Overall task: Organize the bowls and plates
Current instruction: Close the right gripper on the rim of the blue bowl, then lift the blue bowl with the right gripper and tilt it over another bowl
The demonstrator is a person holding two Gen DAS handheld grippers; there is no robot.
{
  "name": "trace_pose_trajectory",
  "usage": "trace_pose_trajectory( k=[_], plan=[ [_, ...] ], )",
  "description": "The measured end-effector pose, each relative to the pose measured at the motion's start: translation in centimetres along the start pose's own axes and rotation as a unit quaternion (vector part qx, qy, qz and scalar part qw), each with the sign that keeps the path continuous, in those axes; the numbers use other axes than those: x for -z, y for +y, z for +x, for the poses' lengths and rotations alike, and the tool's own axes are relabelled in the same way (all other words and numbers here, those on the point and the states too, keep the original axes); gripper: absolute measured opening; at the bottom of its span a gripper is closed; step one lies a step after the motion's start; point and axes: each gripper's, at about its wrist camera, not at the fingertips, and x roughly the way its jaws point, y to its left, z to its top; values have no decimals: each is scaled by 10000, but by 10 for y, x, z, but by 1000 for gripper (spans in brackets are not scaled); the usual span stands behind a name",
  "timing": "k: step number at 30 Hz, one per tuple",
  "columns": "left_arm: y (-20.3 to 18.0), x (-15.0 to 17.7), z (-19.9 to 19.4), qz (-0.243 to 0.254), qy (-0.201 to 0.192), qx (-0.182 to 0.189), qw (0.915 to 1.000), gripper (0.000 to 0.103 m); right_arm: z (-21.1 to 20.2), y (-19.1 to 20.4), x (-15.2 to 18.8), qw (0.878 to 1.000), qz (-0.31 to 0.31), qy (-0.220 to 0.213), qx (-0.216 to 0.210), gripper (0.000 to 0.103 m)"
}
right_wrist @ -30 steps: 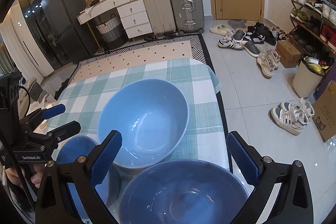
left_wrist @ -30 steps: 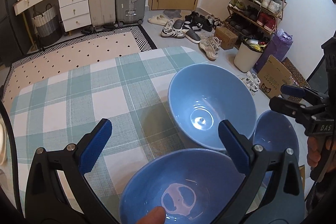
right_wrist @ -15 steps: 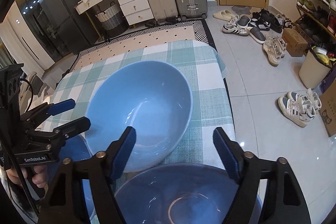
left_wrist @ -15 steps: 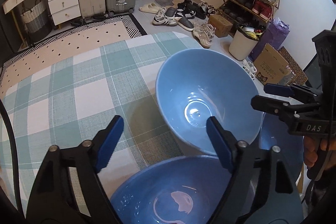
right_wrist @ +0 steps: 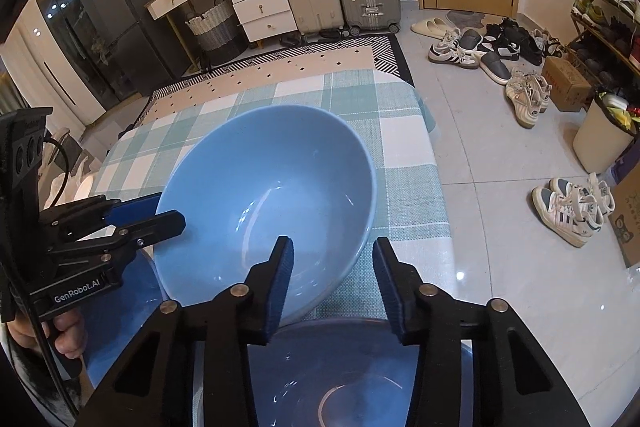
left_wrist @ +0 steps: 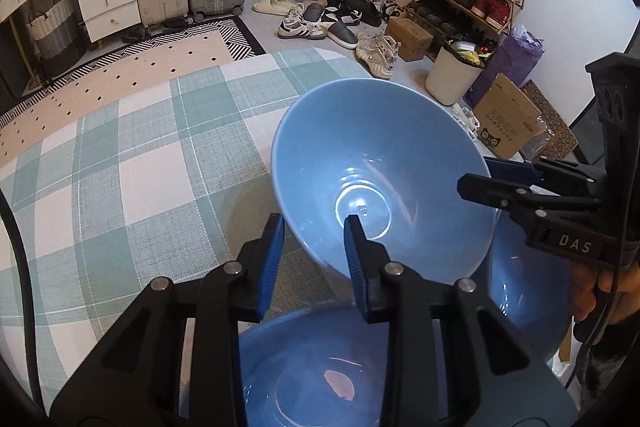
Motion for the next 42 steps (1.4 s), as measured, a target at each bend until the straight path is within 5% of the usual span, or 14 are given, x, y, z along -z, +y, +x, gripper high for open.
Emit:
trace_pose_trajectory(
  k=[9, 26, 42],
  plan=[
    [3, 0, 0, -18, -26, -50, 10000, 19, 0, 1, 2, 9998, -70, -58, 165, 28],
    [-5, -6, -18, 138, -301, -97, 9994, 18, -10, 4, 1, 9993, -91, -219, 292, 28],
    [-28, -12, -81, 328, -789, -204, 9961, 19, -59, 17, 1, 9970, -177, -669, 346, 28]
  ],
)
